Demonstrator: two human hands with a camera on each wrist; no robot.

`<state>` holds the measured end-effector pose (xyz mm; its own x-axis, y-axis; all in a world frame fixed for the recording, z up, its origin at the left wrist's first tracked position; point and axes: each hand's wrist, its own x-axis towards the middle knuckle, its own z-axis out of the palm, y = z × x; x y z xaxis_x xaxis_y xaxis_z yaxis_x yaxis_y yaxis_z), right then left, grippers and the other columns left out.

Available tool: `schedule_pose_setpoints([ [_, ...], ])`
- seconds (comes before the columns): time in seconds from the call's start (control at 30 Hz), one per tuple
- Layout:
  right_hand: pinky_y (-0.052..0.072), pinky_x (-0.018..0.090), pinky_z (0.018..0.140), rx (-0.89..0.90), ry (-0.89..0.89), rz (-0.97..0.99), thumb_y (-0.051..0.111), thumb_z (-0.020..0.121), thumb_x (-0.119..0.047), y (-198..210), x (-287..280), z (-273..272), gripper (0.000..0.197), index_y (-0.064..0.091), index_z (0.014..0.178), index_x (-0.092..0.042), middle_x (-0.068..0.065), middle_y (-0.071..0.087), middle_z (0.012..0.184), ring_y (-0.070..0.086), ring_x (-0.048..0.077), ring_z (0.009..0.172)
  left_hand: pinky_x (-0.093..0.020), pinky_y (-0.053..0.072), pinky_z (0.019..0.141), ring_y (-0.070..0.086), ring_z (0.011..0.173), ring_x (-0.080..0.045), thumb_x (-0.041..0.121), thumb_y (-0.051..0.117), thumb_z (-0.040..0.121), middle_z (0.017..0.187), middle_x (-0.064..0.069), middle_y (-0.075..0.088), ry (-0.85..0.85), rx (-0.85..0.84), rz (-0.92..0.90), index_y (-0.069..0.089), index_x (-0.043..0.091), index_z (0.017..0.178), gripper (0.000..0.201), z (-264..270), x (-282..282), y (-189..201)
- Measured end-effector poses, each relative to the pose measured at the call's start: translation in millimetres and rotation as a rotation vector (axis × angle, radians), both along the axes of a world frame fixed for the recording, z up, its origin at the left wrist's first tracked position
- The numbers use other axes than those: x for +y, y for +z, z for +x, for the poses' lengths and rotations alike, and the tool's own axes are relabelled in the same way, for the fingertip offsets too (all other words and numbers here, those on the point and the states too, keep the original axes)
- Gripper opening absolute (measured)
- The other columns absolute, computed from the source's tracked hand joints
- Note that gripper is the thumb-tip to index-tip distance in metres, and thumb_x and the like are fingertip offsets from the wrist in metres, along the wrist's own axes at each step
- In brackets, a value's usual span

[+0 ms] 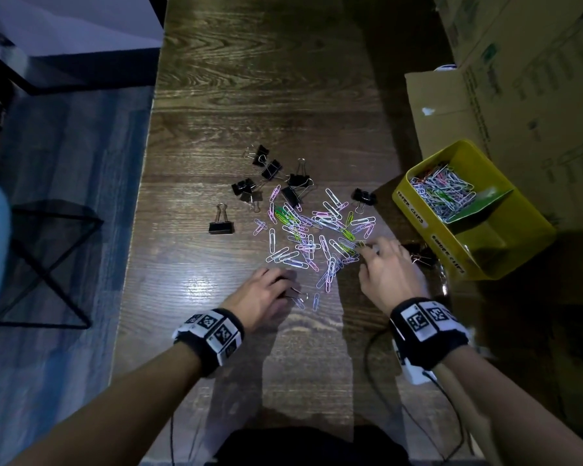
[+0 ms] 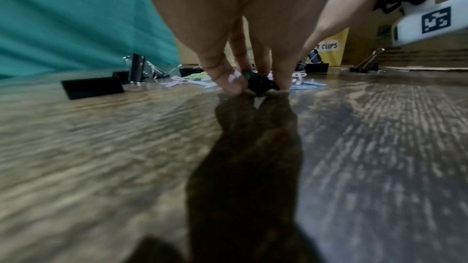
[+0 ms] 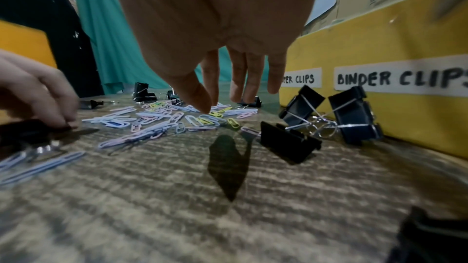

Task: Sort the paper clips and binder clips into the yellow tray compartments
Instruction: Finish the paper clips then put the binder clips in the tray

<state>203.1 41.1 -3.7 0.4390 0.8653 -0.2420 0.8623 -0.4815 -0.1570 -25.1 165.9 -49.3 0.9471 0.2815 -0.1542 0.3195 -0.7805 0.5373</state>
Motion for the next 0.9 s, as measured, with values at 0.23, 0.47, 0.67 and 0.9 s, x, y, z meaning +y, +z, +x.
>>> schedule_pose_setpoints([
  [0.23,0.037,0.045,0.096,0.043,-0.015,-0.021,0.058,0.081,-0.012,3,30,19,0.042,0.057,0.123,-0.01,0.018,0.05,0.124,0.046,0.034,0.116,-0.037,0.053,0.072,0.061,0.082,-0.029,0.034,0.052,0.078,0.1,-0.011,0.059,0.222,0.04,0.162,0.065,0.011,0.1,0.035,-35,55,9],
  [0.47,0.036,0.047,0.106,0.128,0.009,-0.135,0.055,0.086,-0.015,-2,60,42,0.062,0.032,0.144,-0.019,0.013,0.033,0.147,0.032,0.03,0.134,-0.038,0.05,0.08,0.059,0.092,-0.029,0.032,0.048,0.083,0.105,-0.009,0.061,0.263,-0.001,0.209,0.065,0.011,0.102,0.033,6,76,29],
  [0.67,0.022,0.049,0.115,0.18,-0.023,-0.261,0.055,0.089,-0.022,-6,76,54,0.074,0.013,0.15,-0.021,0.011,0.009,0.158,0.016,0.03,0.144,-0.047,0.043,0.098,0.046,0.12,-0.027,0.016,0.045,0.091,0.135,-0.009,0.049,0.171,0.138,0.214,0.044,0.011,0.134,0.044,91,85,24],
  [0.9,0.032,0.047,0.109,0.154,0.014,-0.098,0.056,0.086,-0.019,0,83,39,0.051,0.045,0.135,-0.013,0.018,0.036,0.143,0.034,0.034,0.132,-0.046,0.036,0.105,0.038,0.127,-0.029,0.009,0.05,0.087,0.141,-0.011,0.04,0.21,0.151,0.196,0.046,0.01,0.133,0.046,125,111,21],
])
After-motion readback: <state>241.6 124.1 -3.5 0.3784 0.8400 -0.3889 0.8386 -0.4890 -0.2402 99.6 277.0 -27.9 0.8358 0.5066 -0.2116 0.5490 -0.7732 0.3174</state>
